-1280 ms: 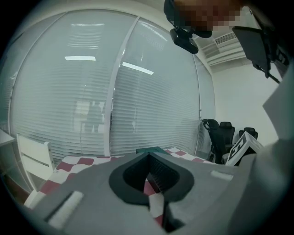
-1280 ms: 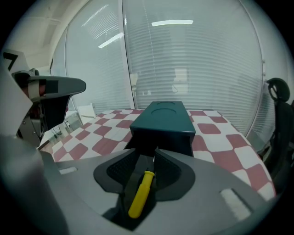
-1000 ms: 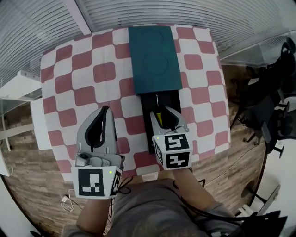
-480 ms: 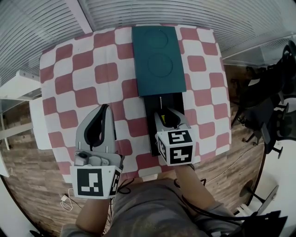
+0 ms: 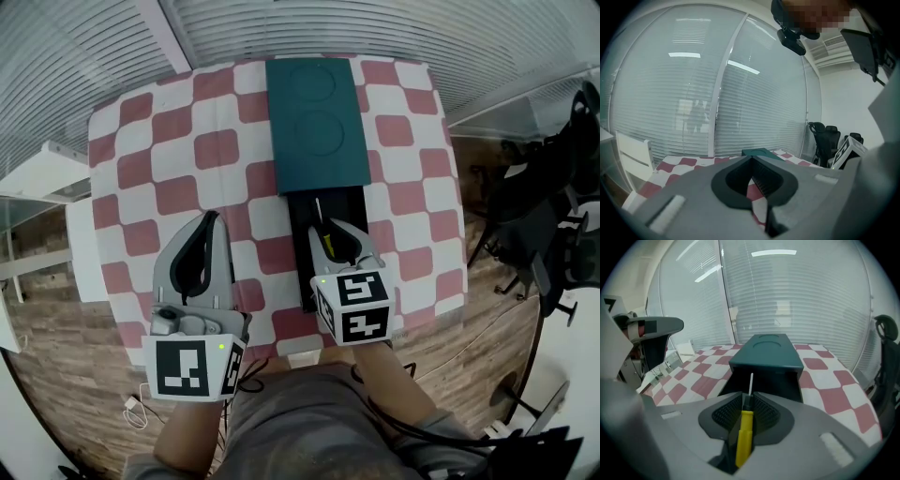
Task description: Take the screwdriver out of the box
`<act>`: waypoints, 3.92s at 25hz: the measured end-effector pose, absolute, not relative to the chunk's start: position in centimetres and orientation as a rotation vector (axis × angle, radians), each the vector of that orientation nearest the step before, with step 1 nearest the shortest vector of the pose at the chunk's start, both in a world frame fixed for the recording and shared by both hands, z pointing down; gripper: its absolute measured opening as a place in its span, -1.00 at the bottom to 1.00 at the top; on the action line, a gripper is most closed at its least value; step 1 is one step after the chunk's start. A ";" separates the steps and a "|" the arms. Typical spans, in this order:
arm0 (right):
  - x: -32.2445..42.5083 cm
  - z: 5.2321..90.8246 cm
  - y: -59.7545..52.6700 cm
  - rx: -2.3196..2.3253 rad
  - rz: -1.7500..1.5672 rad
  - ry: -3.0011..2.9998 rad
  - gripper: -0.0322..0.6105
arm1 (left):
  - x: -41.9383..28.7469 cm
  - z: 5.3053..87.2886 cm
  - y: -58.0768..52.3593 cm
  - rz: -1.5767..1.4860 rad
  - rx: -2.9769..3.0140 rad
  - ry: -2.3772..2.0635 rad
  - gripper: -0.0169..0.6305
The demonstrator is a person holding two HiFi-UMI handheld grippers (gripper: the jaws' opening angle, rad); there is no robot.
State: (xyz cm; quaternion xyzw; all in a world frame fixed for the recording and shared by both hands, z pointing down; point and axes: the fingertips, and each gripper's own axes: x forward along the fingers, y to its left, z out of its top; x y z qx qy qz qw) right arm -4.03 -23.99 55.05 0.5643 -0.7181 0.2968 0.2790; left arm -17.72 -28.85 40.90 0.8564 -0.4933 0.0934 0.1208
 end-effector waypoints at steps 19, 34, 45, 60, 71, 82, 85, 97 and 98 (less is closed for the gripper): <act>-2.6 37.4 -23.4 1.606 0.402 -2.347 -0.65 | -12.2 32.1 -23.5 0.169 2.629 -1.544 -0.94; -4.4 25.0 -21.8 1.546 0.072 -2.601 -0.65 | -13.5 25.0 -21.5 0.037 2.648 -1.810 -0.95; -12.5 26.2 -22.4 1.326 0.084 -2.703 -0.65 | -21.3 25.7 -20.9 0.067 2.486 -2.008 -0.95; -19.9 42.1 -25.9 1.142 0.406 -2.515 -0.65 | -29.4 34.9 -24.1 0.191 2.274 -1.949 -0.95; -21.8 53.1 -25.8 1.086 0.571 -2.319 -0.65 | -32.2 41.5 -25.7 0.264 2.189 -1.867 -0.95; -22.6 55.4 -26.5 1.054 0.619 -2.272 -0.58 | -33.1 42.3 -26.4 0.274 2.169 -1.863 -0.95; -22.4 54.5 -26.6 1.064 0.622 -2.294 -0.58 | -32.7 41.7 -26.4 0.268 2.179 -1.872 -0.95; -17.6 42.5 -25.6 1.183 0.466 -2.538 -0.71 | -26.1 34.8 -24.3 0.196 2.316 -1.908 -0.95; -16.9 41.2 -25.4 1.198 0.447 -2.561 -0.72 | -25.5 34.0 -23.9 0.189 2.333 -1.913 -0.94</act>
